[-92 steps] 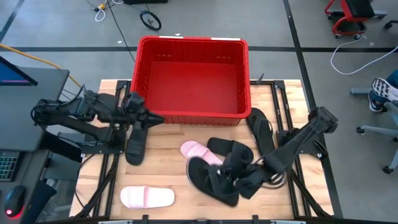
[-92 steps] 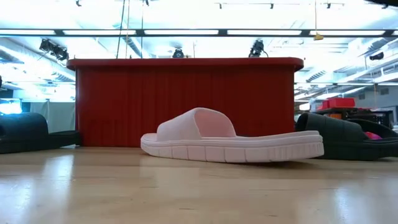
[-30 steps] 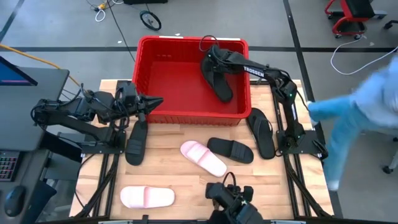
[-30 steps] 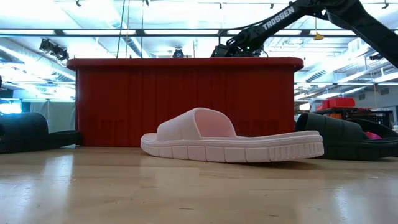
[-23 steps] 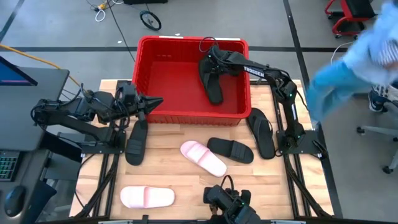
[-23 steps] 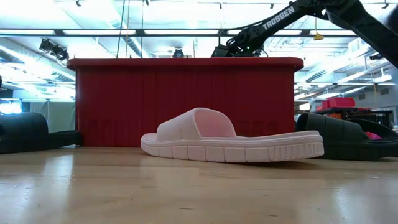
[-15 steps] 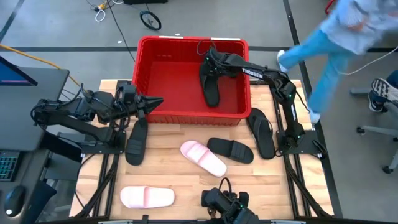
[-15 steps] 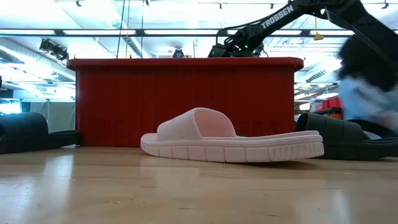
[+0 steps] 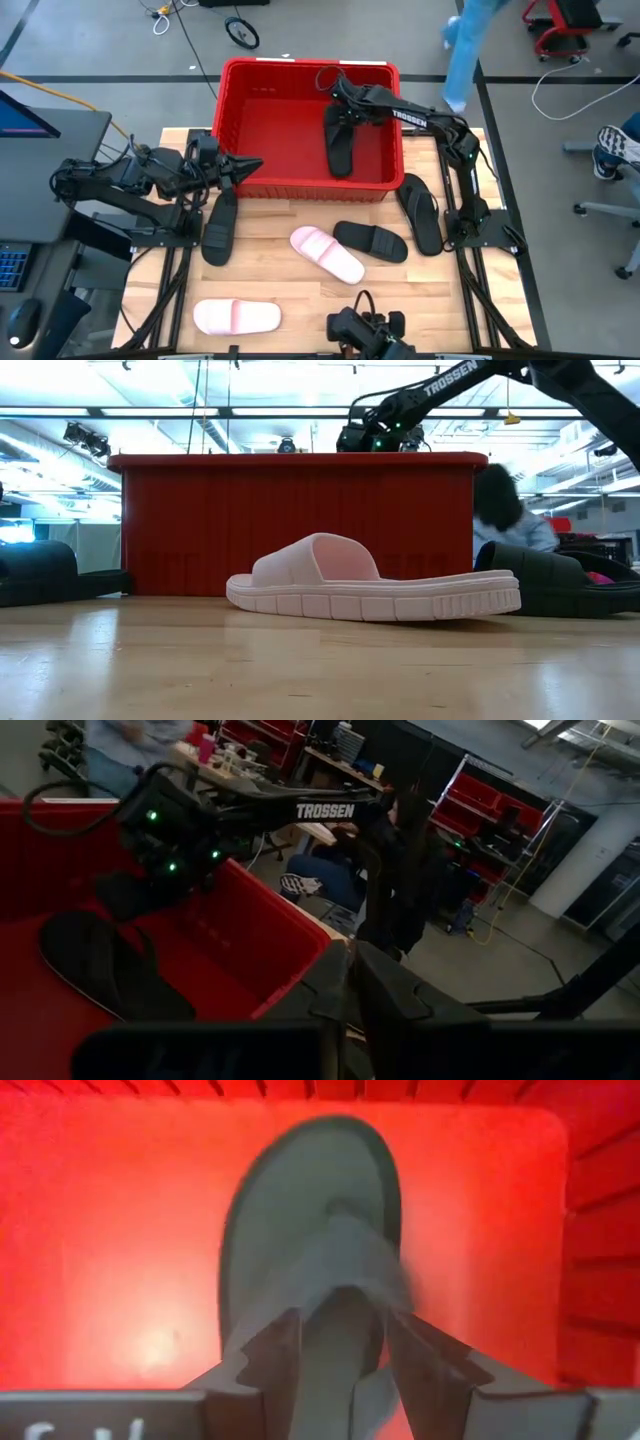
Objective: Pick and place slides into bin
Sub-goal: Put the bottom black slipper into the red bin, then put the black slipper into the red bin
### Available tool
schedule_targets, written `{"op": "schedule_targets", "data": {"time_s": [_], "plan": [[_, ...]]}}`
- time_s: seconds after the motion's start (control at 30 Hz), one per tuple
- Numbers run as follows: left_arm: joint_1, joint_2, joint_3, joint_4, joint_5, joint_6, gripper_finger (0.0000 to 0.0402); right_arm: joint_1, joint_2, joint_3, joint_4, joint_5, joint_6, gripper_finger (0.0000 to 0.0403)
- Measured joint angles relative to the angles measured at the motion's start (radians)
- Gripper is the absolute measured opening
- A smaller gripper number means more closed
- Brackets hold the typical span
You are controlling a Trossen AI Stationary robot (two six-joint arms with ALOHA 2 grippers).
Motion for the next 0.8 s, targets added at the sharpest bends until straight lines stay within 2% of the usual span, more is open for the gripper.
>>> {"op": "schedule_targets", "data": {"time_s": [0.2, 0.3, 0.5, 0.57, 0.7, 0.8], "plan": [[0.000, 0.000, 0.000, 0.001, 0.000, 0.001, 0.0028, -0.004, -0.056, 0.000, 0.009, 0.017, -0.050, 0.0155], [0.000, 0.000, 0.000, 0.000, 0.000, 0.002, 0.0023, 0.000, -0.105, 0.000, 0.010, -0.023, -0.171, 0.0155], [0.001, 0.000, 0.000, 0.000, 0.000, 0.002, 0.0024, 0.075, -0.306, 0.000, -0.038, -0.301, -0.435, 0.0154], [0.001, 0.000, 0.000, 0.000, 0.000, 0.002, 0.0028, 0.129, -0.392, 0.000, -0.078, -0.341, -0.471, 0.0153], [0.001, 0.000, 0.000, 0.000, 0.000, 0.001, 0.0032, 0.268, -0.547, 0.002, -0.249, -0.332, -0.470, 0.0153], [0.001, 0.000, 0.000, 0.000, 0.000, 0.001, 0.0030, 0.419, -0.614, -0.004, -0.425, -0.205, -0.360, 0.0154]]}}
